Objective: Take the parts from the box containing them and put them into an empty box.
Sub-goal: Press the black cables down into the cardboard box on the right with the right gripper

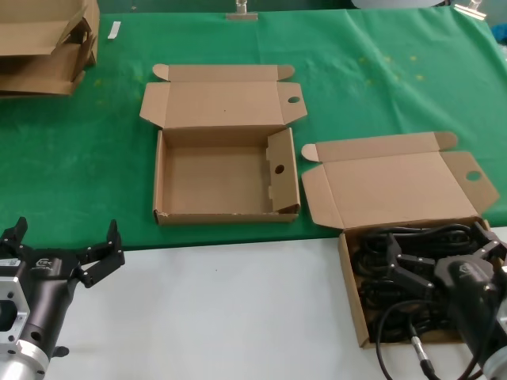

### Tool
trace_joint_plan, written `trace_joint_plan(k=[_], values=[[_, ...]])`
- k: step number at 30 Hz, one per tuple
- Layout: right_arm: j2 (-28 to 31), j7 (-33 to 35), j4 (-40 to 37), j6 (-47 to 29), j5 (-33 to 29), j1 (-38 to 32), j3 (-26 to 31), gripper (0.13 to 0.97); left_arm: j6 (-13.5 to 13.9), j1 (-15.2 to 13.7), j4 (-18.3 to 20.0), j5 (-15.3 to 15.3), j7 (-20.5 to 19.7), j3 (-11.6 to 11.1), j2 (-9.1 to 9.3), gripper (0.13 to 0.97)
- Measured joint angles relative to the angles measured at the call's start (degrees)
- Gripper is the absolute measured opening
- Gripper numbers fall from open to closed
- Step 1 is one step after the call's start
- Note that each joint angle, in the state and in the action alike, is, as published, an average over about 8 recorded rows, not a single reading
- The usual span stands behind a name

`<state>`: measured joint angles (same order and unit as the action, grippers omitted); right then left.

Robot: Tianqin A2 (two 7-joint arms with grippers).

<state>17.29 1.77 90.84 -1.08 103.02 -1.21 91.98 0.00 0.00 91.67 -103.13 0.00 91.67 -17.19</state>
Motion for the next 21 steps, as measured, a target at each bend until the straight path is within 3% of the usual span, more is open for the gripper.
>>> trace_joint_plan(k=[21], values=[[0.0,0.0,0.0,0.0,0.0,0.0,0.0,0.966,0.0,0.0,0.0,0.0,0.0,0.0,0.0,0.966]])
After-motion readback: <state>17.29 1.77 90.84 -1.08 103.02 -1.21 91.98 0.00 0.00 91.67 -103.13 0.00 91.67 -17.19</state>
